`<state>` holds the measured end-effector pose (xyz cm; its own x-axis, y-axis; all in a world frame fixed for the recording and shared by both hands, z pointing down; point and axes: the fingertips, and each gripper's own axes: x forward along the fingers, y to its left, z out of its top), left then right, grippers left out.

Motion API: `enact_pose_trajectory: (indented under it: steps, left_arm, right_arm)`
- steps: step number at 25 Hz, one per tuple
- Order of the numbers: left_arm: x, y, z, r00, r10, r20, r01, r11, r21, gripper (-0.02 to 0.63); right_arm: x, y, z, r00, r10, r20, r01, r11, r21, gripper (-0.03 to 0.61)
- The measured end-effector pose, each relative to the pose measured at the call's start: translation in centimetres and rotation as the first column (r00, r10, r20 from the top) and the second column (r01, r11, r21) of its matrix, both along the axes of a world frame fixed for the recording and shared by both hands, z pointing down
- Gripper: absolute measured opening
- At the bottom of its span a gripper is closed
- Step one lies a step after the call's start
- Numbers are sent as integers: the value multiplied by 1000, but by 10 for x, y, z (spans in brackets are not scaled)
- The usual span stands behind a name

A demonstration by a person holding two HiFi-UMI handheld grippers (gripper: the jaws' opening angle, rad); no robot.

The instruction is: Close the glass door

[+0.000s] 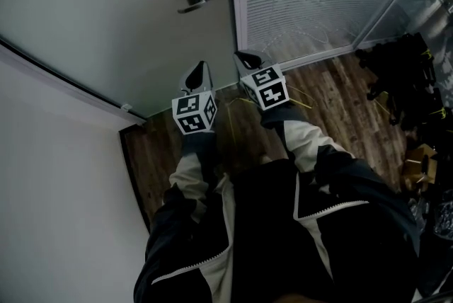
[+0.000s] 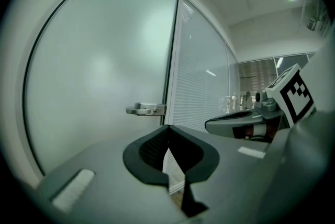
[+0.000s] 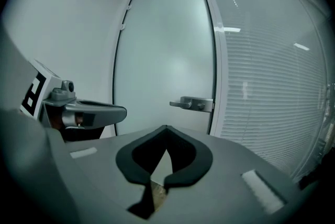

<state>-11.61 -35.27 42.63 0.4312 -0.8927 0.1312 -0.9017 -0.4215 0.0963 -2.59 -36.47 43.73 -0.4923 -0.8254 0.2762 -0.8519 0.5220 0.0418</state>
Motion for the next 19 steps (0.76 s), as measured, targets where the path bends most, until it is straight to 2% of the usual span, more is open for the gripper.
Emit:
enact_pose_trajectory:
  steps: [19]
  left_arm:
    - [2, 2, 1, 1000, -23, 16, 23, 1000, 10, 3]
  right_arm:
    - [-2, 2, -1, 1000, -27, 4, 27, 999, 17, 2]
